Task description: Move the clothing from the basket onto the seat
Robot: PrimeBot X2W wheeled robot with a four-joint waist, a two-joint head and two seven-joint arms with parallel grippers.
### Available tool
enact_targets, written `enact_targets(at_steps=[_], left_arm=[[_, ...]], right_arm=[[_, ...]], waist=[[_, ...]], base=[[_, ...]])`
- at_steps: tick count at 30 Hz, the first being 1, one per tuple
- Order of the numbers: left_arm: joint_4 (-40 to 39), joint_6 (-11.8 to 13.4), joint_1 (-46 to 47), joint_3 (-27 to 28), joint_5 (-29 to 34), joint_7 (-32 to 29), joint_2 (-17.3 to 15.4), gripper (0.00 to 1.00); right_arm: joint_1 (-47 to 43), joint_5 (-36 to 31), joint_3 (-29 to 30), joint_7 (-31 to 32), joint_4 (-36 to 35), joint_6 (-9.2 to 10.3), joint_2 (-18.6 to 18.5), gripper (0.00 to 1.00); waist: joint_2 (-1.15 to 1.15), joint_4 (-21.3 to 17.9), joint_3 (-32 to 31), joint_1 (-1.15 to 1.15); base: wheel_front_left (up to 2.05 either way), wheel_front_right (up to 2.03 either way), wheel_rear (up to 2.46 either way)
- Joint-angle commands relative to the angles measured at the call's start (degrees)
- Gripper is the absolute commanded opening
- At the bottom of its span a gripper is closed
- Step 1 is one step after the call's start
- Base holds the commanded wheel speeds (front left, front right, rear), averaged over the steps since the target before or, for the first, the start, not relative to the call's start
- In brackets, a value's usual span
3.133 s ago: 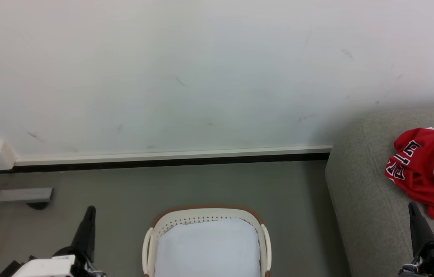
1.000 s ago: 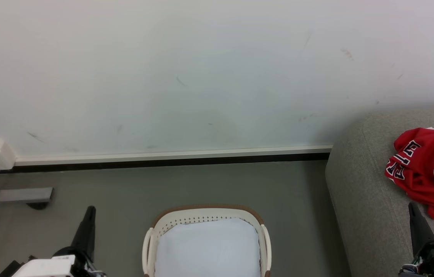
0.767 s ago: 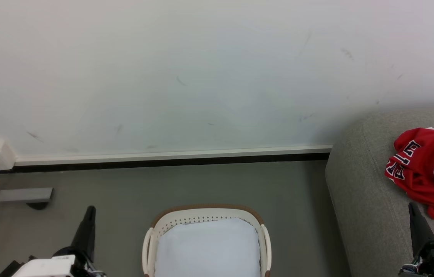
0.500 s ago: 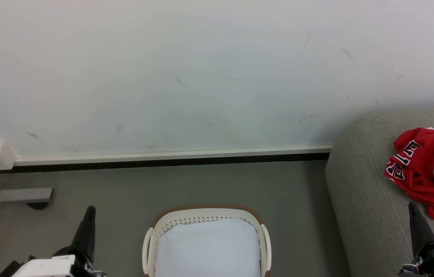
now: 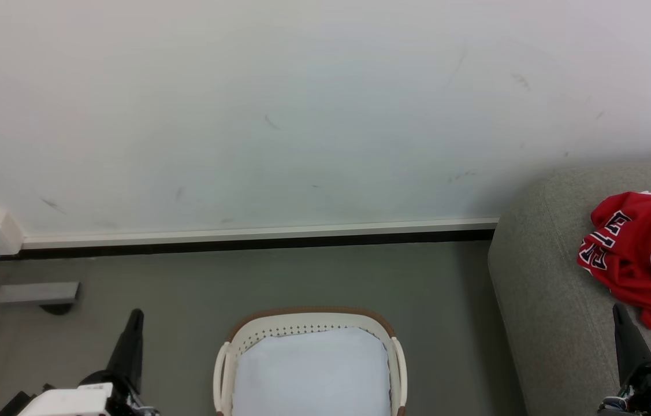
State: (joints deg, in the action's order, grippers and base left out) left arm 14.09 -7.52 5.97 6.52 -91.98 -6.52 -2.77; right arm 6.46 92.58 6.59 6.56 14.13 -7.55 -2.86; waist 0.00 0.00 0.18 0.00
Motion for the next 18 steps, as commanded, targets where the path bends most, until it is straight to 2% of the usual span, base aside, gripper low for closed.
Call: enact_targets(at_steps=[1,18], left_arm=[[-0.21,0.06,0.44,0.08,-0.81,-0.22,-0.13,0.0],[-0.21,0.06,0.44,0.08,-0.81,-0.22,-0.13,0.0]], right_arm=[[-0.51,-0.4,0.24,0.2,-0.25,0.12,0.01,0.0],[-0.51,-0.41,0.25,0.21,-0.25,0.12,0.01,0.0]], waist=[[0.0,0.0,0.0,0.0],[0.0,0.0,0.0,0.0]], base=[[0.0,0.0,0.0],[0.0,0.0,0.0]])
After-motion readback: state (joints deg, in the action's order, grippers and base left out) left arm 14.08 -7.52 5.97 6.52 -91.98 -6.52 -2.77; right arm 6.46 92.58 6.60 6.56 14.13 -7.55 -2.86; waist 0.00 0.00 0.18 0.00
